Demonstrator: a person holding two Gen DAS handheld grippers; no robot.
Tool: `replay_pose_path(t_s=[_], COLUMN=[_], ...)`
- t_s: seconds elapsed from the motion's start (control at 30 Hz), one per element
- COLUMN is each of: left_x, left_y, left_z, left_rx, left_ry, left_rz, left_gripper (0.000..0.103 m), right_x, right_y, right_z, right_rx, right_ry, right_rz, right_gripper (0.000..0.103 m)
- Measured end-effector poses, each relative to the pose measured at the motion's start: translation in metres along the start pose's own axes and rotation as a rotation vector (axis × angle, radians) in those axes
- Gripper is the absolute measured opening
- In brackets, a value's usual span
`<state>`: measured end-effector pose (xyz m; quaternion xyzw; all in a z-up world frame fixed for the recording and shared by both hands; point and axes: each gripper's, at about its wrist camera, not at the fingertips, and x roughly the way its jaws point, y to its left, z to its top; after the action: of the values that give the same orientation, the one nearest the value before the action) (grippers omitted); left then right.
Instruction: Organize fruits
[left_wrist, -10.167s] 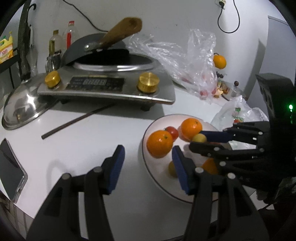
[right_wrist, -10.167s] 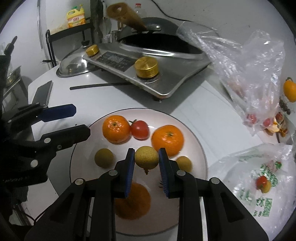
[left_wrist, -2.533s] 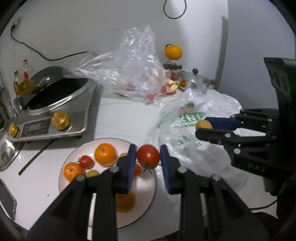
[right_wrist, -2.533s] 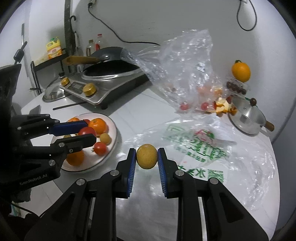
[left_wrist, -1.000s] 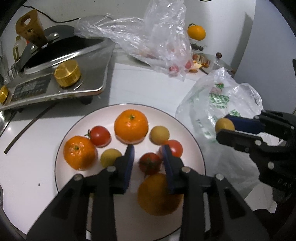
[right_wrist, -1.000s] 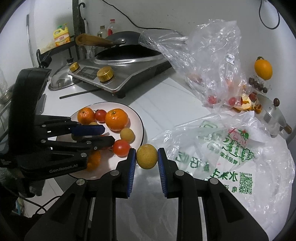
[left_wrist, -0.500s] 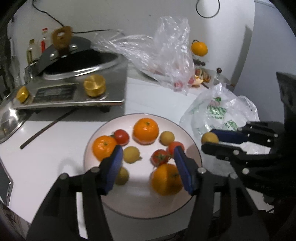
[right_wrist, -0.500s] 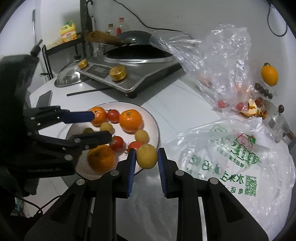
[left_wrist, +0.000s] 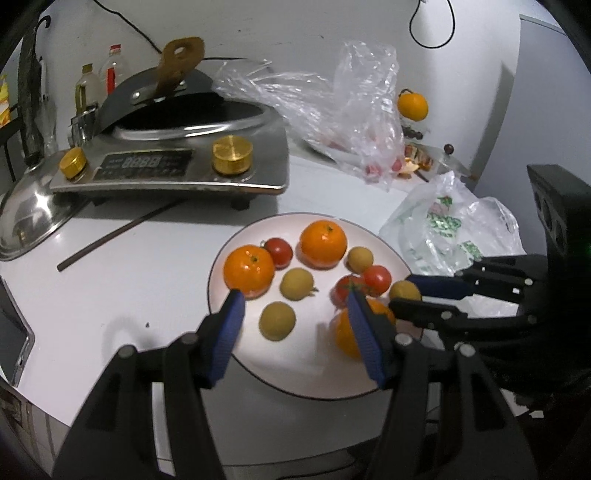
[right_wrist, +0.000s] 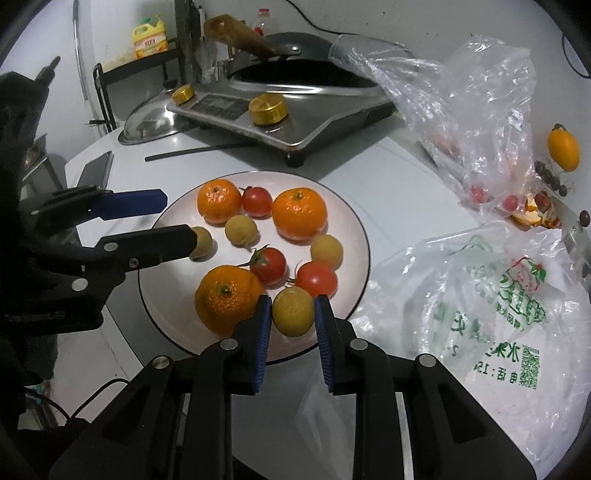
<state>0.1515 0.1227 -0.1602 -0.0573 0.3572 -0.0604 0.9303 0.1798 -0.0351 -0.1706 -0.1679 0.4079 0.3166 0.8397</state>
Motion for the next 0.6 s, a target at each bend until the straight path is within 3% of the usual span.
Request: replay_pose_path(t_s=[0.6], left_x=[-0.0076], left_y=[-0.0061], left_z=[-0.0021], left_rx=[0.009], left_ry=[-0.016], left_rz=[-0.006], left_gripper=[0.06], right_x=[-0.0018], right_y=[-0.0013], right_z=[-0.0017], right_rx=[0.019], right_ry=[0.024], right_rz=[-0.006], right_gripper=[0.029])
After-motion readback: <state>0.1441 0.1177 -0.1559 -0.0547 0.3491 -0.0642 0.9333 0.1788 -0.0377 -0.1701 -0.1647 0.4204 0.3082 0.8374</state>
